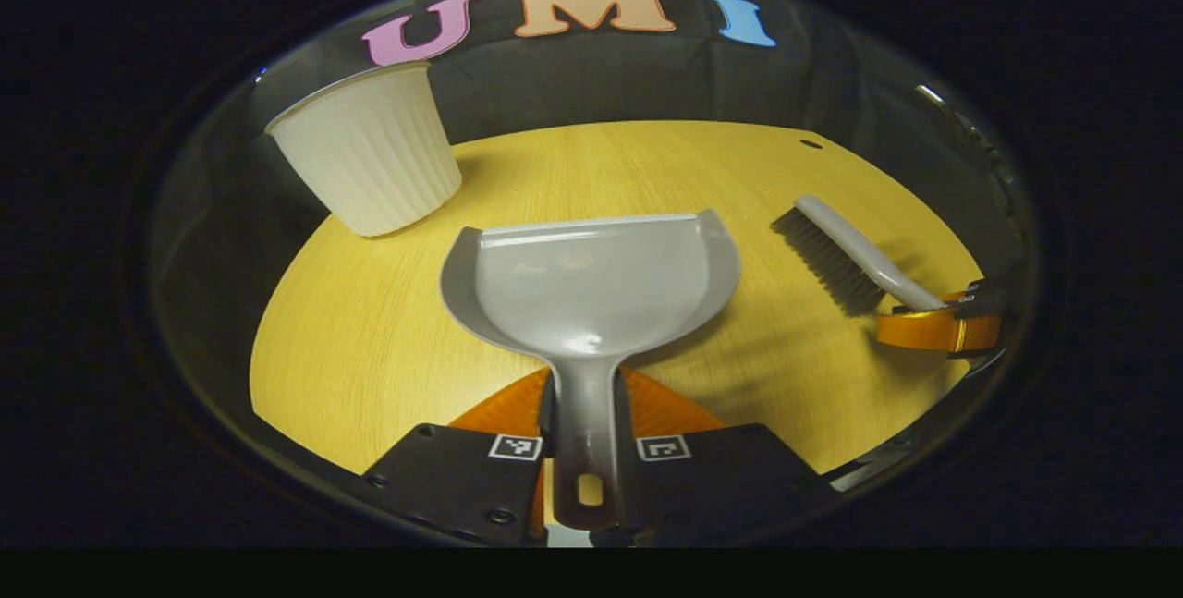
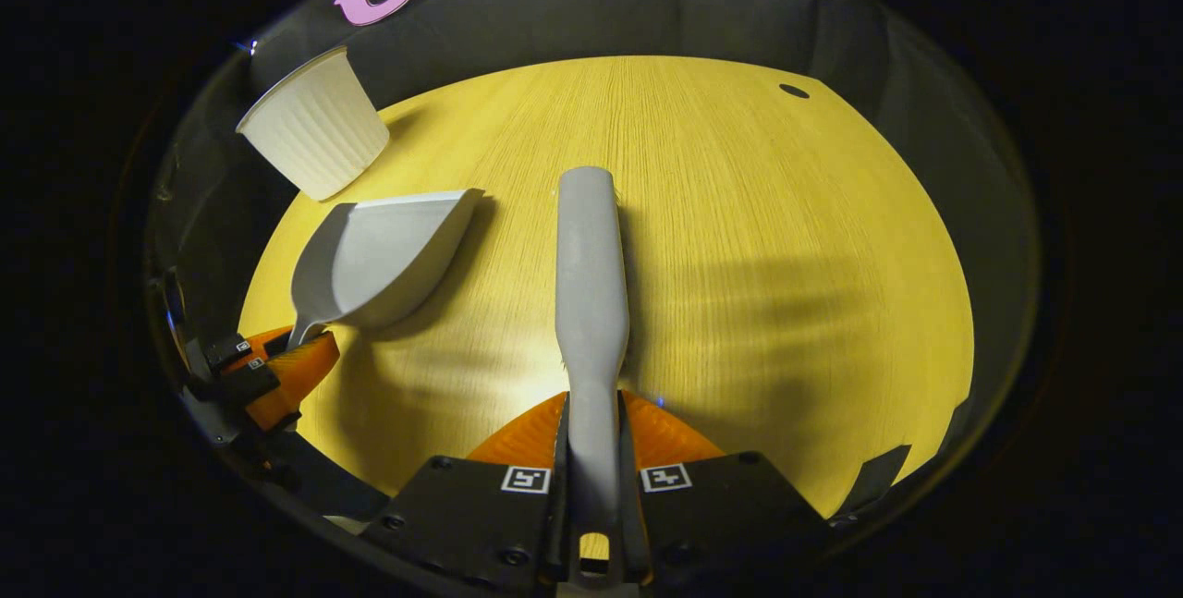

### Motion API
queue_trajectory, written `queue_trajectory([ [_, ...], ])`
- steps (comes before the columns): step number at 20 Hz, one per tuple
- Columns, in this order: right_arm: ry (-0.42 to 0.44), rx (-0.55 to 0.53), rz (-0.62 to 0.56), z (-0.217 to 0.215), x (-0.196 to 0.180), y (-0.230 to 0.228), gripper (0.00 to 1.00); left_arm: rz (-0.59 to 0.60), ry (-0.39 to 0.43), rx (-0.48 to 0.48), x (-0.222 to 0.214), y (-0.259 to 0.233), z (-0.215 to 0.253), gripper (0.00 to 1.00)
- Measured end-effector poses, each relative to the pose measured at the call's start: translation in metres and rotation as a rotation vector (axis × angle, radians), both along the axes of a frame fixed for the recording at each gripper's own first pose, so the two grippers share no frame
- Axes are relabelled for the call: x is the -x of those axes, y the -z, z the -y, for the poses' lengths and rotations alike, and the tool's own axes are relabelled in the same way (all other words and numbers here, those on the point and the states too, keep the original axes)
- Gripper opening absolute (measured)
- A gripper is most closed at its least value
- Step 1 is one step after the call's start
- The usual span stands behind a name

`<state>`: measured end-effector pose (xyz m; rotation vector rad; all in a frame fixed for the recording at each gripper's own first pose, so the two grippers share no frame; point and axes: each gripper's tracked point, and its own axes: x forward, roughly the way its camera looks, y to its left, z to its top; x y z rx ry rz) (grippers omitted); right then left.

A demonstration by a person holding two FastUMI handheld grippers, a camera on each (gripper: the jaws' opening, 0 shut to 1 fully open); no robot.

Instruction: Pick up the small broom and dustpan from the desktop, sweep the trash into the dustpan with the broom, and then empty the trash into the garbage bin.

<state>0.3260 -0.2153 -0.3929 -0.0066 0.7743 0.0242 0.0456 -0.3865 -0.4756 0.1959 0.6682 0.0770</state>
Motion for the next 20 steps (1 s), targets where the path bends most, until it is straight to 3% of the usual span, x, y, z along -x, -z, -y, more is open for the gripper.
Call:
queue_trajectory([
  [3,-0.010,-0.002,0.008,-0.001,0.002,-0.002,0.22,0.008,0.005,-0.012,0.001,0.000,0.000,0.28],
  [6,-0.035,-0.030,-0.004,-0.008,0.004,0.001,0.25,0.002,-0.003,-0.030,0.002,0.005,0.003,0.41],
  [7,-0.049,-0.042,-0.012,-0.011,0.010,0.000,0.38,0.009,-0.007,-0.030,0.006,0.006,0.007,0.44],
  [8,-0.055,-0.045,-0.010,-0.011,0.013,-0.002,0.51,0.016,-0.005,-0.025,0.009,0.005,0.008,0.63],
  [9,-0.059,-0.041,-0.005,-0.011,0.013,-0.003,0.60,0.028,-0.006,-0.020,0.012,0.002,0.009,0.68],
  [10,-0.060,-0.041,0.002,-0.010,0.013,-0.005,0.73,0.045,-0.006,-0.020,0.012,-0.002,0.010,0.81],
  [11,-0.066,-0.050,0.004,-0.012,0.014,-0.006,0.75,0.056,-0.010,-0.025,0.013,-0.004,0.008,0.81],
  [13,-0.068,-0.057,0.021,-0.015,0.015,-0.008,0.93,0.096,-0.013,-0.039,0.013,-0.010,0.007,0.90],
  [14,-0.067,-0.067,0.031,-0.015,0.018,-0.012,0.93,0.120,-0.013,-0.040,0.014,-0.017,0.008,0.89],
  [15,-0.065,-0.086,0.050,-0.017,0.023,-0.022,0.93,0.146,-0.013,-0.038,0.018,-0.026,0.008,0.96],
  [16,-0.064,-0.105,0.076,-0.019,0.027,-0.032,0.89,0.173,-0.009,-0.034,0.020,-0.035,0.011,0.95],
  [17,-0.060,-0.122,0.120,-0.019,0.034,-0.049,0.93,0.210,-0.007,-0.031,0.025,-0.050,0.011,0.95],
  [20,-0.025,-0.117,0.383,-0.012,0.052,-0.130,0.93,0.414,-0.012,-0.023,0.041,-0.127,0.020,0.95],
])
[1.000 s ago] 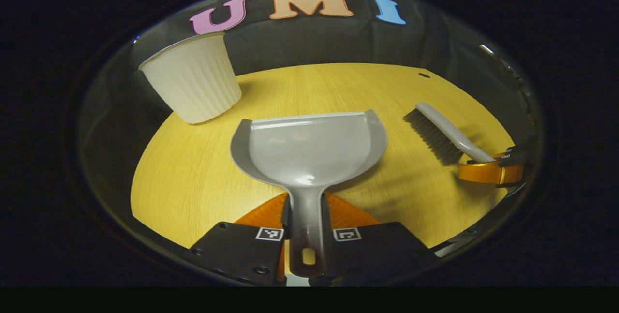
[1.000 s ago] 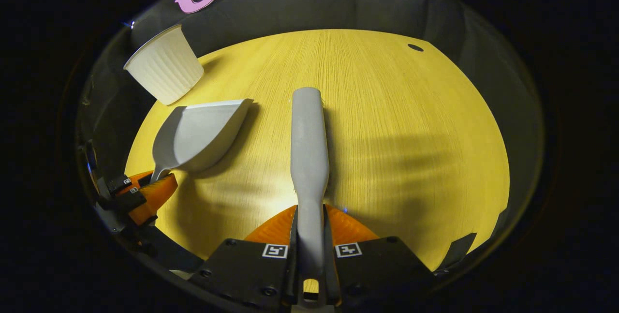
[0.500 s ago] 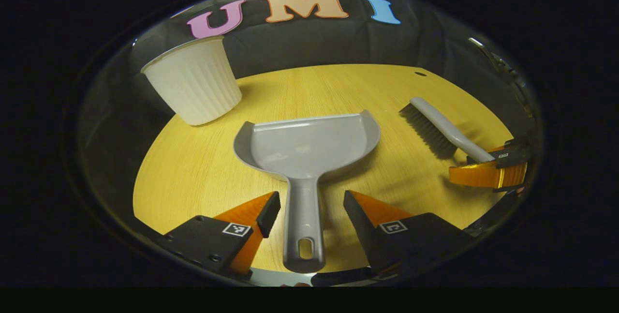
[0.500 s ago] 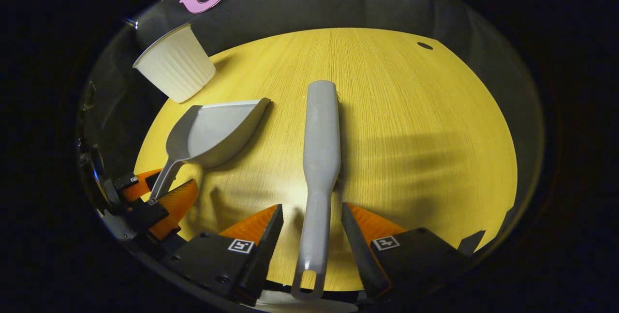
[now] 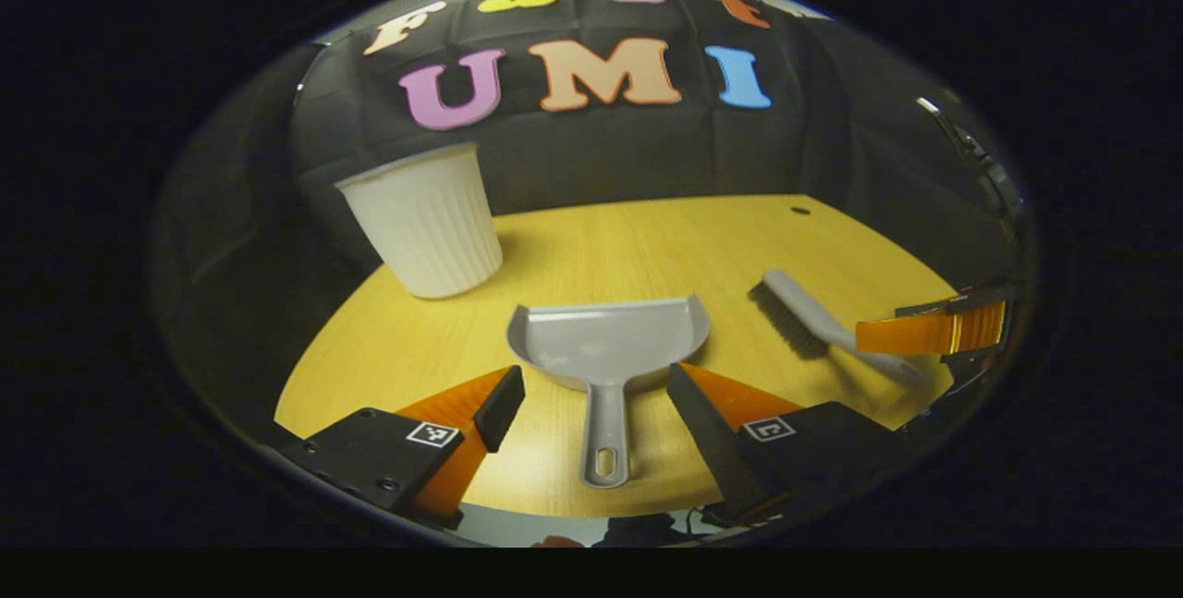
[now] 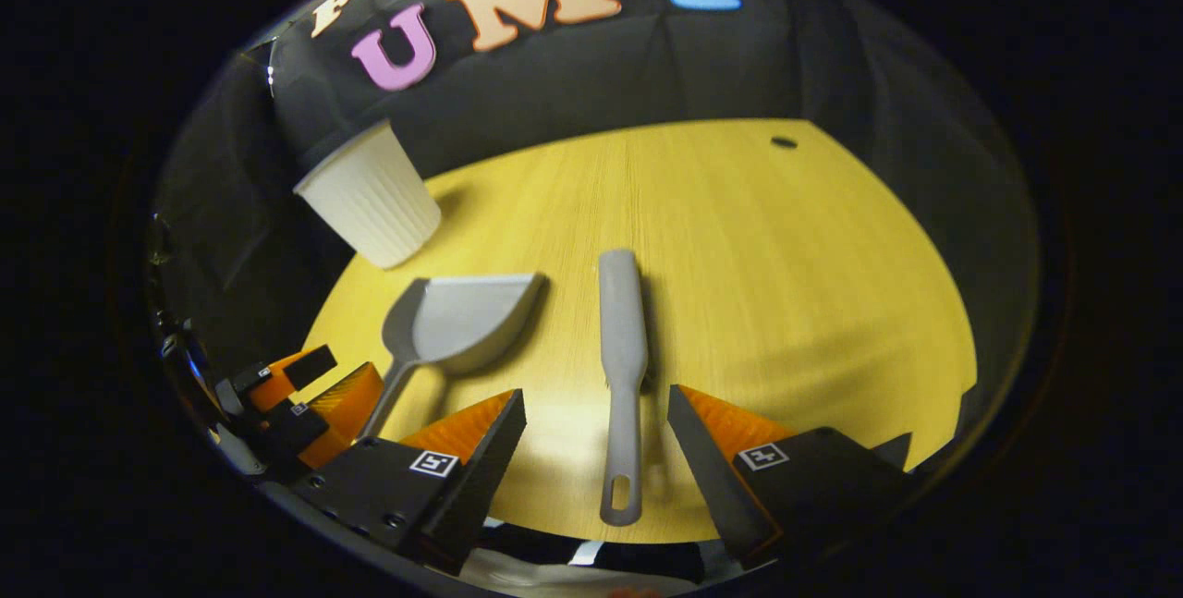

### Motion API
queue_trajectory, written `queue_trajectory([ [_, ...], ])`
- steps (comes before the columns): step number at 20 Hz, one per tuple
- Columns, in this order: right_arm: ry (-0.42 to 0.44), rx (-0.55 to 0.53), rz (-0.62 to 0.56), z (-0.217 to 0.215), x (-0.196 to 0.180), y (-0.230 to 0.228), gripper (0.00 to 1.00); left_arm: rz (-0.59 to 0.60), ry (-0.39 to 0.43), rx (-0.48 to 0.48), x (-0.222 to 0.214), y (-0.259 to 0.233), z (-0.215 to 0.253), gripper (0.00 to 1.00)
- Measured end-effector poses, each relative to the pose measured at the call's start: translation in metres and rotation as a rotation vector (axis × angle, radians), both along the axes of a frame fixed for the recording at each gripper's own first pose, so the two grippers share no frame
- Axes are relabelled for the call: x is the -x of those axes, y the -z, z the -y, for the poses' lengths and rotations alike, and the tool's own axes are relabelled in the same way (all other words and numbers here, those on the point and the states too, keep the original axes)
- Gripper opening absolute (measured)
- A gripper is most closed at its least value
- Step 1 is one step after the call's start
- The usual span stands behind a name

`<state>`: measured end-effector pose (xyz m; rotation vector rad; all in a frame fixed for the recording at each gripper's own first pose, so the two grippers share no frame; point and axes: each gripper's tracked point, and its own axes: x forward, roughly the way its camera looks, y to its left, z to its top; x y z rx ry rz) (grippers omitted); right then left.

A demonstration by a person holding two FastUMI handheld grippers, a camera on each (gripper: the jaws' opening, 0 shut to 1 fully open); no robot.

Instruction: Pick up the small broom and dustpan from the desktop, sweep the trash into the dustpan with the broom, and then empty the trash into the garbage bin.

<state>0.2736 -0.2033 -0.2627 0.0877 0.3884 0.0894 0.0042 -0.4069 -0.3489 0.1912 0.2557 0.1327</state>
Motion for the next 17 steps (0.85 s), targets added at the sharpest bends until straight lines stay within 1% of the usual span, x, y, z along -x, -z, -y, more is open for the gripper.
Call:
queue_trajectory([
  [2,0.018,-0.004,0.258,-0.002,0.018,-0.076,0.92,0.149,-0.005,0.013,0.013,-0.057,0.005,0.95],
  [3,0.018,-0.016,0.346,-0.004,0.025,-0.106,0.92,0.218,0.001,0.016,0.020,-0.083,0.009,0.95],
  [4,0.015,-0.032,0.402,-0.007,0.031,-0.126,0.92,0.283,0.013,0.013,0.023,-0.108,0.012,0.94],
  [5,0.014,-0.051,0.437,-0.003,0.037,-0.127,0.92,0.338,0.031,0.007,0.027,-0.128,0.016,0.94],
  [7,0.024,-0.077,0.489,0.005,0.062,-0.153,0.92,0.408,0.061,-0.009,0.037,-0.160,0.025,0.93],
  [10,0.048,-0.075,0.590,0.011,0.091,-0.177,0.92,0.515,0.101,-0.008,0.056,-0.200,0.035,0.93],
  [11,0.049,-0.070,0.610,0.011,0.102,-0.180,0.92,0.536,0.112,-0.004,0.059,-0.205,0.037,0.93],
  [13,0.041,-0.068,0.627,0.008,0.117,-0.180,0.92,0.532,0.112,-0.004,0.060,-0.201,0.036,0.93],
  [17,0.029,-0.080,0.638,-0.002,0.126,-0.178,0.92,0.536,0.101,-0.008,0.065,-0.203,0.037,0.93],
])
